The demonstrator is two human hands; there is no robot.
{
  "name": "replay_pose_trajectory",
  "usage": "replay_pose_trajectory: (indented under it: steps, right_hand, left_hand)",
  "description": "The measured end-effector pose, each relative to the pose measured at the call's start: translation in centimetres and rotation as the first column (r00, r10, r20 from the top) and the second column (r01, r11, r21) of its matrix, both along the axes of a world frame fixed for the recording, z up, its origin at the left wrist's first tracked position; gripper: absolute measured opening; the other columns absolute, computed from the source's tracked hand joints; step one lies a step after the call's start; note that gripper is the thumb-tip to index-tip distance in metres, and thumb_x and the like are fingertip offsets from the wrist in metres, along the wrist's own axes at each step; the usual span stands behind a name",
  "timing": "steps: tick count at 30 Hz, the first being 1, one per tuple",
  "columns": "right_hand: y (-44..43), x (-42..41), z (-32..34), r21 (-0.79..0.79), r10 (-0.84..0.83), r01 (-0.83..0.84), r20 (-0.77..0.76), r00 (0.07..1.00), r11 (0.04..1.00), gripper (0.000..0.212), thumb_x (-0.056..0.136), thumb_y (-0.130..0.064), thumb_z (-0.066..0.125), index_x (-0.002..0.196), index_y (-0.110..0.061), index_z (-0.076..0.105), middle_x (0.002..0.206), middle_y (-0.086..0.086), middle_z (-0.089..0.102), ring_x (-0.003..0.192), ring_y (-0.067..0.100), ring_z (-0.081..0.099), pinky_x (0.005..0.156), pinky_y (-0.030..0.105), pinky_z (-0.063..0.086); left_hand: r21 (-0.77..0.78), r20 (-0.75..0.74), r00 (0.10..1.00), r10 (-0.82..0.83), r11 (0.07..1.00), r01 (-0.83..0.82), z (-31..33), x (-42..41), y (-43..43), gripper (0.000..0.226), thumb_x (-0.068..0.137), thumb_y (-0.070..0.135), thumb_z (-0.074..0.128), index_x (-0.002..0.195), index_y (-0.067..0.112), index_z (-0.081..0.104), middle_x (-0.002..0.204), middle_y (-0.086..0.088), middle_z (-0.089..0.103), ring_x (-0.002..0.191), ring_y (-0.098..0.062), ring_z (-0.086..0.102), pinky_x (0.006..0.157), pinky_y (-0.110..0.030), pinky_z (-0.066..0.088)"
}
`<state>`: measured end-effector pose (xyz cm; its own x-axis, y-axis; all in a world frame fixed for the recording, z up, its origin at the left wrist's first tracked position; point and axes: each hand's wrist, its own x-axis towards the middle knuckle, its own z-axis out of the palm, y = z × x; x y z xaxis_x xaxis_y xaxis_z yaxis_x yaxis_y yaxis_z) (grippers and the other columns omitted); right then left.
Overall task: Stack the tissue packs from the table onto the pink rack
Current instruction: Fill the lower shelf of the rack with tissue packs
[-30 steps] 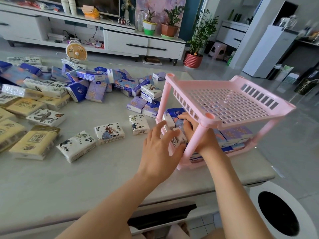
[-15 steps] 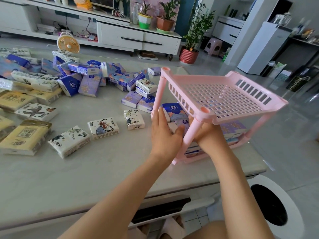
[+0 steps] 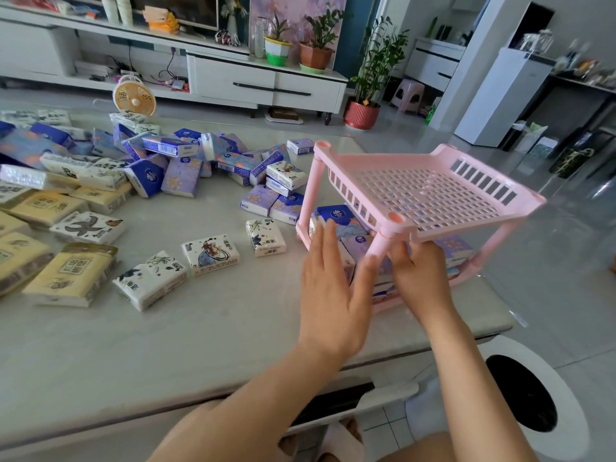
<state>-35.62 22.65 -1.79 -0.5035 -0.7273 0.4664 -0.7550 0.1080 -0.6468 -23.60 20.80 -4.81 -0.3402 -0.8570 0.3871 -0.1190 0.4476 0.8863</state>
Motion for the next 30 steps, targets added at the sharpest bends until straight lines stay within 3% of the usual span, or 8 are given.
replay_pose_trajectory:
  steps: [3,5,8,11,16,21,25,30]
  right_hand:
    - [0.3,-0.2,-0.1,-0.056,-0.066,0.063,-0.037,0.997,0.996,0.022,0.079,-0.013,0.033,0.079,-0.005,0.053,0.063,0.005,0.053,0.069,0.02,0.045,0.057,0.022,0.021]
    - [0.6,-0.4,0.0,-0.061,-0.117,0.115,-0.029,0.993,0.992,0.012,0.079,-0.008,0.032,0.071,-0.007,0.04,0.057,0.0,0.038,0.065,0.021,0.036,0.055,0.025,0.013]
    - [0.6,-0.9,-0.4,-0.062,-0.136,0.136,0.003,0.991,0.989,0.019,0.086,-0.002,0.036,0.071,0.001,0.047,0.062,0.013,0.05,0.068,0.028,0.045,0.057,0.026,0.018]
    - [0.1,-1.1,-0.8,-0.093,-0.108,0.106,-0.01,0.994,0.99,0.024,0.085,0.0,0.037,0.086,0.007,0.06,0.082,0.024,0.063,0.075,0.025,0.051,0.063,0.023,0.026]
    - [-0.6,-0.6,-1.1,-0.108,-0.039,0.042,0.025,0.999,0.993,0.031,0.084,0.008,0.038,0.096,-0.002,0.065,0.097,0.012,0.067,0.097,0.025,0.06,0.089,0.03,0.045]
    - [-0.7,0.5,-0.9,-0.075,-0.003,0.006,0.042,0.999,0.997,0.032,0.088,0.01,0.039,0.097,-0.005,0.066,0.093,0.003,0.065,0.08,-0.003,0.054,0.074,0.0,0.037]
    - [-0.8,1.8,-0.8,-0.099,0.034,-0.031,0.025,0.999,0.995,0.032,0.085,0.009,0.04,0.09,-0.006,0.068,0.085,-0.002,0.063,0.081,0.01,0.059,0.073,0.001,0.038]
    - [-1.8,5.1,-0.5,-0.249,0.109,-0.121,-0.058,0.992,0.961,0.029,0.078,-0.005,0.038,0.077,-0.005,0.067,0.077,-0.001,0.065,0.074,0.004,0.055,0.069,0.001,0.035]
  left_hand:
    - [-0.231,0.197,0.977,0.076,0.973,-0.029,-1.4,-0.5,1.0,0.072,0.09,0.043,0.039,0.145,0.003,0.015,0.152,-0.015,0.023,0.14,-0.027,0.022,0.111,-0.042,0.027]
    - [-0.244,0.296,0.944,0.149,0.967,-0.077,-2.1,-1.1,0.7,0.07,0.081,0.014,0.044,0.142,0.002,0.013,0.148,-0.022,0.026,0.138,-0.037,0.026,0.104,-0.053,0.034]
    - [-0.128,0.381,0.912,0.152,0.986,-0.111,-1.7,-1.0,0.6,0.072,0.086,0.005,0.043,0.146,-0.002,0.004,0.152,-0.021,0.015,0.142,-0.036,0.012,0.11,-0.053,0.023]
    - [-0.141,0.378,0.893,0.246,0.968,-0.207,-1.4,-0.5,-0.3,0.074,0.082,-0.003,0.053,0.145,-0.006,0.012,0.15,-0.026,0.018,0.139,-0.04,0.02,0.109,-0.051,0.026]
    - [-0.058,0.396,0.872,0.288,0.956,-0.289,-1.0,1.1,-2.8,0.068,0.093,0.01,0.044,0.146,0.001,0.004,0.154,-0.02,0.005,0.142,-0.032,0.008,0.114,-0.038,0.011]
    - [-0.009,0.384,0.849,0.364,0.92,-0.391,-0.4,2.1,-4.5,0.06,0.095,0.013,0.044,0.145,0.005,0.012,0.151,-0.016,0.013,0.138,-0.03,0.016,0.109,-0.037,0.018]
    - [-0.007,0.424,0.814,0.397,0.9,-0.436,-0.3,3.3,-6.1,0.062,0.091,0.019,0.054,0.143,0.01,0.022,0.149,-0.012,0.021,0.134,-0.031,0.022,0.105,-0.038,0.022]
    - [-0.091,0.481,0.761,0.435,0.888,-0.451,-0.1,5.1,-7.9,0.058,0.089,0.033,0.057,0.137,0.012,0.033,0.148,-0.01,0.024,0.134,-0.029,0.022,0.104,-0.038,0.021]
